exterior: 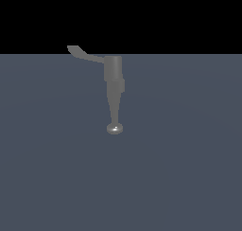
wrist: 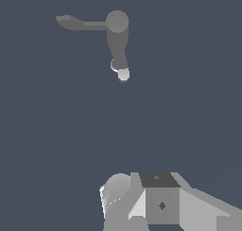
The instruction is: Turn on the faucet by rotating a designated handle.
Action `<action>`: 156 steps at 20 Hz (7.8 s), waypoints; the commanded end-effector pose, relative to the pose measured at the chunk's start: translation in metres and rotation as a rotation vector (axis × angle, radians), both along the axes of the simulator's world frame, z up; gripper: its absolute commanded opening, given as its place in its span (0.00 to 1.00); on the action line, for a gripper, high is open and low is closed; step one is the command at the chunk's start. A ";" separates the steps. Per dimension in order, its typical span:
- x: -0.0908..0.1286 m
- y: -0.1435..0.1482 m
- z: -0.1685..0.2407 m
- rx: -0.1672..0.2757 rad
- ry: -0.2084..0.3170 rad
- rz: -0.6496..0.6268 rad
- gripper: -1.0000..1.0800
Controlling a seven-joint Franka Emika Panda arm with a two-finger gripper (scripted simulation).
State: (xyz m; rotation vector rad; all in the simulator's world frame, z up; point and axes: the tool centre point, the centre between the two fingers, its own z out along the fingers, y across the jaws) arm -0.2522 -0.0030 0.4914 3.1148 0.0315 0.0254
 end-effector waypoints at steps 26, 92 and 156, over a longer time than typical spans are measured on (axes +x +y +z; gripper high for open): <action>0.021 0.010 -0.008 -0.002 0.003 -0.069 0.00; 0.274 0.135 -0.189 0.034 -0.004 -1.401 0.00; 0.151 0.045 -0.191 0.040 -0.010 -1.413 0.00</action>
